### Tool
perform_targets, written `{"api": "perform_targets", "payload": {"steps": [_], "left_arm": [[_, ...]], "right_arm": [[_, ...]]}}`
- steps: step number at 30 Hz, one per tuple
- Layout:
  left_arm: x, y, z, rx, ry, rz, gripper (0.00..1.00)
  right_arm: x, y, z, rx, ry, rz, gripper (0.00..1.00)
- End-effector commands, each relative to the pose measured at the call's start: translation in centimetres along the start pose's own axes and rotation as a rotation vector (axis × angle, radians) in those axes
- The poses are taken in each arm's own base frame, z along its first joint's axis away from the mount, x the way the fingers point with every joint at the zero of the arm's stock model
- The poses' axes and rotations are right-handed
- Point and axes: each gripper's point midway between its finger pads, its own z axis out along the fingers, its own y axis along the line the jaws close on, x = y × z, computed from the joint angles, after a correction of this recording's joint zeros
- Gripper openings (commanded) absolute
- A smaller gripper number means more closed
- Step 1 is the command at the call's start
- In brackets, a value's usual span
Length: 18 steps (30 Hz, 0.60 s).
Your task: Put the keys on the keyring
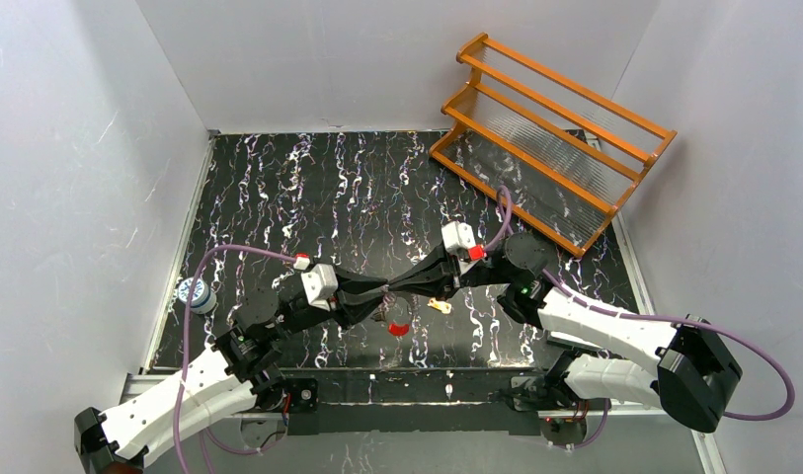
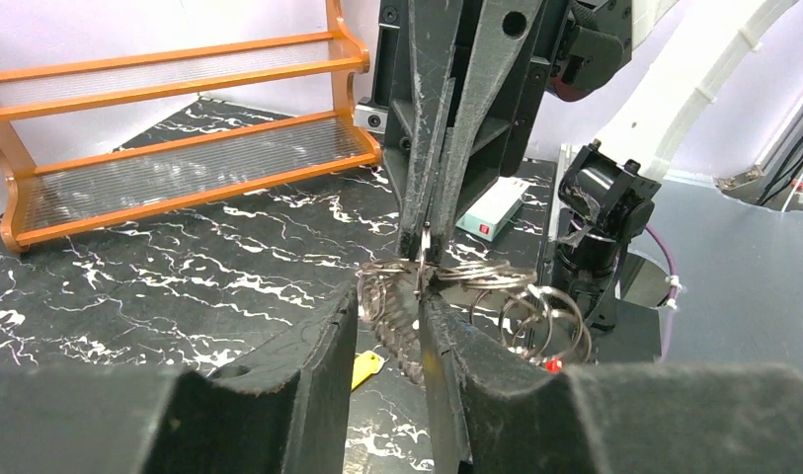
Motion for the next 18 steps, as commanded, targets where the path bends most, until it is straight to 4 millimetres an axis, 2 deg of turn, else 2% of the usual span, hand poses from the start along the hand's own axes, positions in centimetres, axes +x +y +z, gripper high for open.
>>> {"api": "perform_targets", "payload": {"steps": [1,7,14,18], "left_arm": [[-2.5,-1.0,0.2,0.054,-0.086,0.021,0.29],[-3.1,-1.3,0.5,0.075,-0.096,0.017,0.36],[-3.0,-1.0,0.4,0.06,-0.096,0.039,0.28],[-2.1,-0.2,0.2,0.017,-0.053,0.048,0.3]], "right_arm": [[-1.2,-0.3,-0.1,0.028,-0.043,-0.033,0.01],[-1.3,-0.6,-0.3,0.058,-0.056,-0.033,0.01],[-1.5,-0.7,-0.4,0.069,-0.064,-0.029,0.01],[-1.8,-0.7,-0.4,0.072,-0.074,-0.034,0.01]]}}
